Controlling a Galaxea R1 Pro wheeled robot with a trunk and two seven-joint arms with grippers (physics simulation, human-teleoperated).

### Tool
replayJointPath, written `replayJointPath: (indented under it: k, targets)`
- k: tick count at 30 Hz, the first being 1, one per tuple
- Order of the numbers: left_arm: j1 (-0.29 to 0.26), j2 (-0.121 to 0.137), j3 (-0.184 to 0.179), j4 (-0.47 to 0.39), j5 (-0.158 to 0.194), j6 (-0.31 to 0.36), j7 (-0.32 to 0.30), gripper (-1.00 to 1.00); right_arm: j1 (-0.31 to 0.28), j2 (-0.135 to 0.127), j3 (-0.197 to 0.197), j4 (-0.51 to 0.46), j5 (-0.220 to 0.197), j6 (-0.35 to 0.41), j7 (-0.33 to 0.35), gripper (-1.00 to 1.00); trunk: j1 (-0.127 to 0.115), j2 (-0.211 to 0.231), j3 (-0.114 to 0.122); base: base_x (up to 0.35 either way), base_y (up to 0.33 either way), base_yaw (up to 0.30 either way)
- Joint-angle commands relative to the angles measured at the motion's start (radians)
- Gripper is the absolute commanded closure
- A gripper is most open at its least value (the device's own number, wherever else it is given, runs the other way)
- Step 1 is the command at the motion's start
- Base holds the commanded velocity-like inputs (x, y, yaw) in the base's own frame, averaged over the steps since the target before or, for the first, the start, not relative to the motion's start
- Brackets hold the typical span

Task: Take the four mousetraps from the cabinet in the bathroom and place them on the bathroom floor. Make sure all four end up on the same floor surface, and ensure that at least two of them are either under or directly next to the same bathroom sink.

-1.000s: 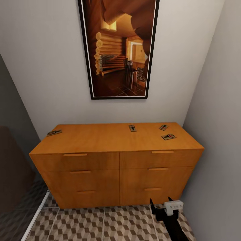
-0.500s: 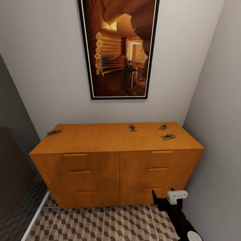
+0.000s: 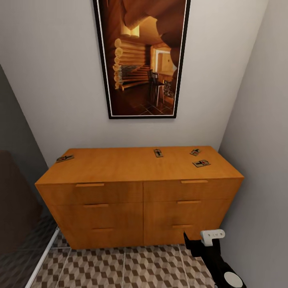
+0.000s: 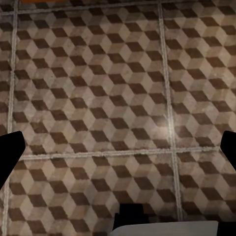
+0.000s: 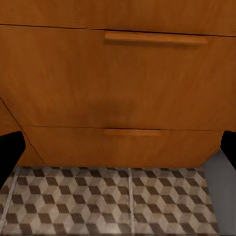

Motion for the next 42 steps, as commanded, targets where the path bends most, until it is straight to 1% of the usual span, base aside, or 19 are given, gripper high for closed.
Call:
replayJointPath:
  k: [1,5,9,10,12,13,15,17,23,29,34,37,42]
  targets:
    - [0.0,0.0,0.001,0.0,0.0,-0.002,0.0,-1.0,0.0,-0.001,0.002,-0.002,0.005,0.009,-0.005,-1.0,0.0,0.0,-0.001,0.0,0.0,0.0]
    - [0.0,0.0,0.0,0.002,0.0,-0.002,-0.001,-1.0,-0.01,-0.002,0.002,-0.003,0.005,0.042,-0.006,-1.0,0.0,0.0,-0.001,0.0,0.0,0.0]
    - [0.0,0.0,0.0,0.003,0.0,-0.002,-0.001,-1.0,-0.054,-0.003,0.002,-0.004,0.005,0.089,-0.006,-1.0,0.0,0.0,-0.001,0.0,0.0,0.0]
    - [0.0,0.0,0.0,0.003,0.0,-0.002,-0.001,-1.0,-0.076,-0.003,0.001,-0.004,0.005,0.112,-0.006,-1.0,0.0,0.0,-0.001,0.0,0.0,0.0]
    - [0.0,0.0,0.0,0.003,0.0,-0.002,-0.001,-1.0,-0.097,-0.003,0.001,-0.004,0.005,0.131,-0.006,-1.0,0.0,0.0,-0.001,0.0,0.0,0.0]
    - [0.0,0.0,0.0,0.003,0.0,-0.002,-0.001,-1.0,-0.121,-0.003,0.001,-0.004,0.005,0.148,-0.006,-1.0,0.0,0.0,-0.001,0.0,0.0,0.0]
    - [0.0,0.0,0.0,0.003,0.0,-0.002,-0.001,-1.0,-0.146,-0.003,0.001,-0.004,0.005,0.164,-0.006,-1.0,0.0,0.0,-0.001,0.0,0.0,0.0]
    - [0.0,0.0,0.0,0.004,0.0,-0.002,-0.001,-1.0,-0.192,-0.003,0.001,-0.004,0.005,0.204,-0.005,-1.0,0.0,0.0,-0.001,0.0,0.0,0.0]
    - [0.0,0.0,-0.001,0.004,0.0,-0.004,-0.001,-1.0,-0.274,-0.001,0.001,-0.004,0.005,0.286,-0.005,-1.0,0.0,0.0,-0.001,-0.115,0.0,0.0]
    - [0.0,0.0,-0.001,0.004,0.0,-0.004,-0.001,-1.0,-0.324,-0.001,0.001,-0.004,0.005,0.309,-0.005,-1.0,0.0,0.0,-0.001,-0.289,0.0,0.0]
    - [0.0,0.0,-0.001,0.004,0.0,-0.005,-0.001,-1.0,-0.343,0.0,0.001,-0.004,0.005,0.315,-0.005,-1.0,0.0,0.0,-0.001,-0.324,0.0,0.0]
    - [0.0,0.0,-0.002,0.003,0.0,-0.01,-0.001,-1.0,-0.353,0.0,0.001,-0.004,0.005,0.331,-0.006,-1.0,0.0,0.0,-0.001,-0.311,0.0,0.0]
    - [0.0,0.0,-0.002,0.003,0.0,-0.019,-0.001,-1.0,-0.396,0.001,0.002,-0.004,0.005,0.379,-0.006,-1.0,0.0,0.0,-0.001,-0.122,0.0,0.0]
